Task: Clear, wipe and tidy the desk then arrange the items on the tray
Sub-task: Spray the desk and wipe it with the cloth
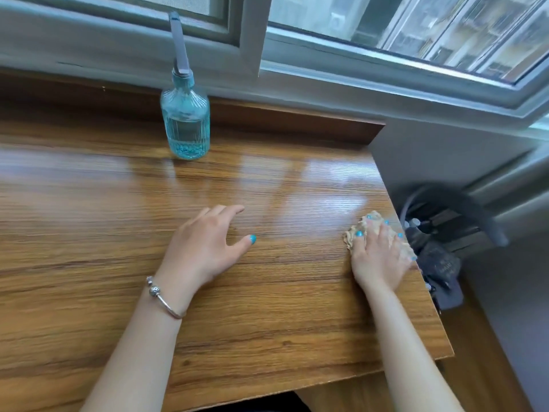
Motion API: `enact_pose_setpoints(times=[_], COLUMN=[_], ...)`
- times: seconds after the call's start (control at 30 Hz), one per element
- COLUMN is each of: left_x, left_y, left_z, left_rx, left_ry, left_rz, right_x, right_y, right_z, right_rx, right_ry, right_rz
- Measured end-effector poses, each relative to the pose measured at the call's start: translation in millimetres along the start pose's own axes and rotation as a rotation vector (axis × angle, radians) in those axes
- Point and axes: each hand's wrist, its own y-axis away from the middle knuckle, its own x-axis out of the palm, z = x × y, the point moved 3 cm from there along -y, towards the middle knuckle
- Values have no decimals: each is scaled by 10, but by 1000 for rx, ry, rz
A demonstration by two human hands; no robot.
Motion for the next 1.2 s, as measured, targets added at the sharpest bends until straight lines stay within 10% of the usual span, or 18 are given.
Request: enact_pose_setpoints(times=[0.2, 0.57, 0.77, 1.03, 1.2], left_x=[94, 12, -88, -390, -585], left_y=[-104, -268, -346, -381, -142], left_z=[10, -143, -34, 515, 1044], left_rx=[-29, -118, -200, -241, -308], left_ry=[38, -10, -49, 5, 6], left_rz=[9, -123, -77, -84, 15], right_x=[147, -22, 268, -102, 352], right_y=[362, -1090, -228, -1128, 200], right_z=[-155, 827, 1577, 375, 2055], right_rx=[-394, -61, -799, -90, -567], right_ry=[39, -27, -46, -1, -12], right_rz=[67, -17, 78, 32, 116])
